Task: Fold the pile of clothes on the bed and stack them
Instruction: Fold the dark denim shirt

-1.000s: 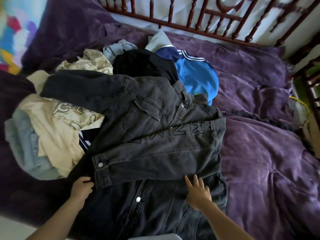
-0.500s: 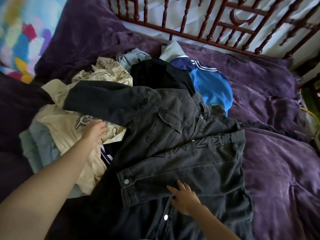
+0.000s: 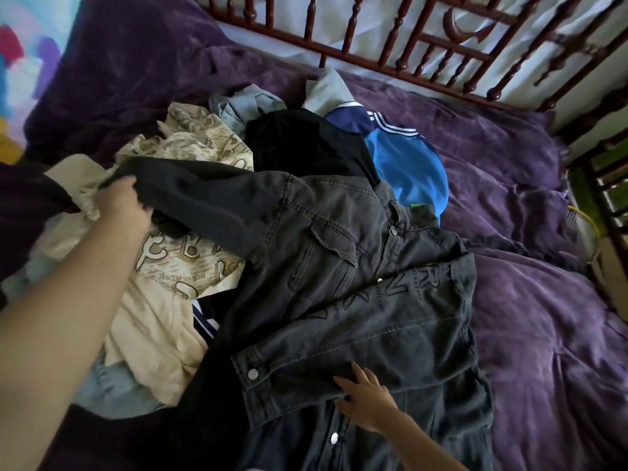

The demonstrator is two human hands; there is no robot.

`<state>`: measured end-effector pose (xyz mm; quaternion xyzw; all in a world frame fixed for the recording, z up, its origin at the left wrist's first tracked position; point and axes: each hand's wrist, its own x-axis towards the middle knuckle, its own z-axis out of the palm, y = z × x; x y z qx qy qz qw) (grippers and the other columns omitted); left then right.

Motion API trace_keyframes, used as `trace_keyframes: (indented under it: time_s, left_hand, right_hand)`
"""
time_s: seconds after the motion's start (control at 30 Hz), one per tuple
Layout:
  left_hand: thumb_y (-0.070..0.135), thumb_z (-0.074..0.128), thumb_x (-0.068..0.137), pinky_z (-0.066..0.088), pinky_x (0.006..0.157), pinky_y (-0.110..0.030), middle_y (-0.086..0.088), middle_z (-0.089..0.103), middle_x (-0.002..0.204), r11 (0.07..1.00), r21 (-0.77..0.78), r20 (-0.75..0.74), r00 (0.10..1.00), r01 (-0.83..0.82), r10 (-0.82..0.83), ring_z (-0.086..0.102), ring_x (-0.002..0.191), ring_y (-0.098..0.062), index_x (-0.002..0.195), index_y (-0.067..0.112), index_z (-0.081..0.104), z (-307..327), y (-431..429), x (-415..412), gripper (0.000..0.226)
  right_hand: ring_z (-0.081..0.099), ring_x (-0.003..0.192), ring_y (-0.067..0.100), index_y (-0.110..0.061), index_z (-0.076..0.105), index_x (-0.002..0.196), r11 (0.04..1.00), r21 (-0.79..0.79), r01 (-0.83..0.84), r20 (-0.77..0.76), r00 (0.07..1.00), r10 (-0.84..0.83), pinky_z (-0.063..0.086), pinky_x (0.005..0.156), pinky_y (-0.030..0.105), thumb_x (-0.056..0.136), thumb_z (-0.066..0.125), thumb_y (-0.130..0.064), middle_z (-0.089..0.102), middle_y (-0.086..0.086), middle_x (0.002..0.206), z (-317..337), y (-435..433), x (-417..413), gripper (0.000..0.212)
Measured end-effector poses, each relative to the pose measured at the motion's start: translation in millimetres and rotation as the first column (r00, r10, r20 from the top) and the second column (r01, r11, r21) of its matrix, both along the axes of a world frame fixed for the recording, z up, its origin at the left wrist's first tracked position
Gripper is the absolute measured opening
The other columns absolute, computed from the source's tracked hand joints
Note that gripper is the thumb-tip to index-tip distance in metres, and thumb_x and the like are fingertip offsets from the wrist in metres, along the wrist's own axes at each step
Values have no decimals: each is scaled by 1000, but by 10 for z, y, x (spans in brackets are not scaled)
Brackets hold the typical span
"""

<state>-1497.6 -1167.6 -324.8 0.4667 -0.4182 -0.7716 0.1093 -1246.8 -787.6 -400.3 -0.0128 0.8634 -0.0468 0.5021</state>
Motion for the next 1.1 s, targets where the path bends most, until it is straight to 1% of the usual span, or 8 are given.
trace_keyframes:
  time_s: [0.07,0.2,0.33,0.53,0.73,0.87,1.0,1.1]
  left_hand:
    - [18,51,93,47,84,-28,-10,58,124,919,-394,-18,1000,10,-19,57,112,-23,127,4,50,253,225,35,36]
    - [15,46,97,29,60,-36,-18,53,63,282,-958,-62,928,48,-368,47,62,-28,75,-6,57,669,1194,601,32]
    - [6,51,76,32,39,-24,-7,51,53,-304,-945,173,608,-118,-774,48,41,-21,81,3,69,272,1835,1203,18]
    - [18,90,22,45,44,-21,0,58,54,-842,-539,835,145,22,-531,59,49,-18,63,27,75,-817,1833,2090,45]
    - [21,90,35,49,44,-25,1,66,73,-826,-526,850,117,201,-513,66,64,-18,73,21,76,-968,1647,2255,41]
    - [18,55,90,47,86,-36,-6,55,123,-667,-556,816,174,497,-551,52,114,-28,122,16,61,-857,1640,2170,32]
    - [19,52,93,42,96,-38,-16,52,129,-146,-485,706,288,862,-647,49,118,-33,128,9,54,-788,1635,1992,36]
    - [20,53,94,39,98,-38,-19,52,130,261,-383,571,449,886,-688,49,119,-34,129,3,50,-728,1651,1809,39]
  right_hand:
    - [-2,145,27,-39,18,147,1000,1,16,-7,1000,-16,17,114,44,97,36,-45,-6,2,158,18,-11,15,54]
    - [9,145,22,-34,20,148,992,-36,124,-81,989,-127,21,114,40,97,37,-42,5,0,158,65,16,79,54]
    - [24,140,22,-27,29,146,915,-83,395,-264,877,-402,25,112,33,98,39,-39,26,3,152,105,196,311,50]
    - [56,94,22,2,53,124,426,-228,875,-265,366,-892,46,83,29,99,43,-20,59,18,119,208,827,949,35]
    - [54,95,26,4,58,110,311,-189,931,-269,256,-929,38,76,31,98,43,-18,60,23,114,164,1062,1261,29]
    - [52,112,30,-3,51,120,340,-334,879,-308,239,-921,39,85,32,96,48,-24,56,16,120,147,850,917,31]
    - [39,130,26,-10,27,145,297,-516,804,-266,179,-947,35,101,33,93,55,-28,35,12,145,176,710,443,61]
    - [36,134,26,-11,16,149,19,-633,774,-7,18,-1000,34,108,34,88,63,-24,32,9,149,171,671,161,78]
